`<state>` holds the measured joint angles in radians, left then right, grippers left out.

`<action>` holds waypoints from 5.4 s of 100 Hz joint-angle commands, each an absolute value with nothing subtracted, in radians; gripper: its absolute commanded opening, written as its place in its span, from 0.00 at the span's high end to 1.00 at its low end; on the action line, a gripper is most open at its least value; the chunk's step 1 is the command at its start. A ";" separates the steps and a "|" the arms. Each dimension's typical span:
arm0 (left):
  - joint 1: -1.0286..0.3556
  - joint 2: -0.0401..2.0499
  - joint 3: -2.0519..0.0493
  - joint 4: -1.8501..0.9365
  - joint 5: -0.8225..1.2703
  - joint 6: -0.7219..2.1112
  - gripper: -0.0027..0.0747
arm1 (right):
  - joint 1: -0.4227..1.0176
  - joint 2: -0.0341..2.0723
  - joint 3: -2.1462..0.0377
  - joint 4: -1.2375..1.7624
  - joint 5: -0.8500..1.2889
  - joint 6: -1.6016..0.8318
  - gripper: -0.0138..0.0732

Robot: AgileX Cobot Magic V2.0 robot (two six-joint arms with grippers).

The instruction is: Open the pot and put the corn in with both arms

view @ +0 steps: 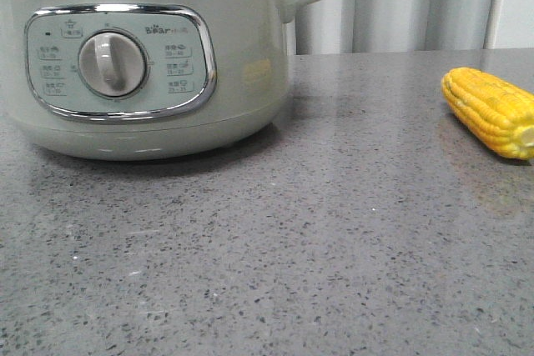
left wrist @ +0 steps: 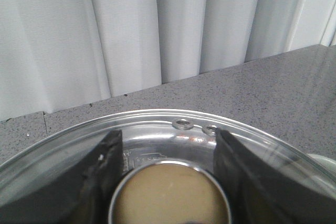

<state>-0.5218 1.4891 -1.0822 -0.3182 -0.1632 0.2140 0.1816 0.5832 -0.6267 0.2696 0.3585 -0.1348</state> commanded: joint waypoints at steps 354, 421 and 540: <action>0.078 0.171 -0.445 -0.647 0.376 0.216 0.99 | 0.519 1.490 -1.419 0.478 0.220 -0.144 0.93; -0.077 0.126 -0.445 -0.658 0.543 0.391 0.99 | 0.537 1.510 -1.579 0.389 0.470 -0.144 0.67; -0.077 0.007 -0.323 -0.582 0.501 0.392 0.99 | 0.514 0.058 -0.454 -0.026 0.335 -0.120 0.90</action>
<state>-0.0675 -0.0031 -0.2973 -0.5512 0.5701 0.3937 0.5200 0.0486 -0.4314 -0.0154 0.4195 -0.1190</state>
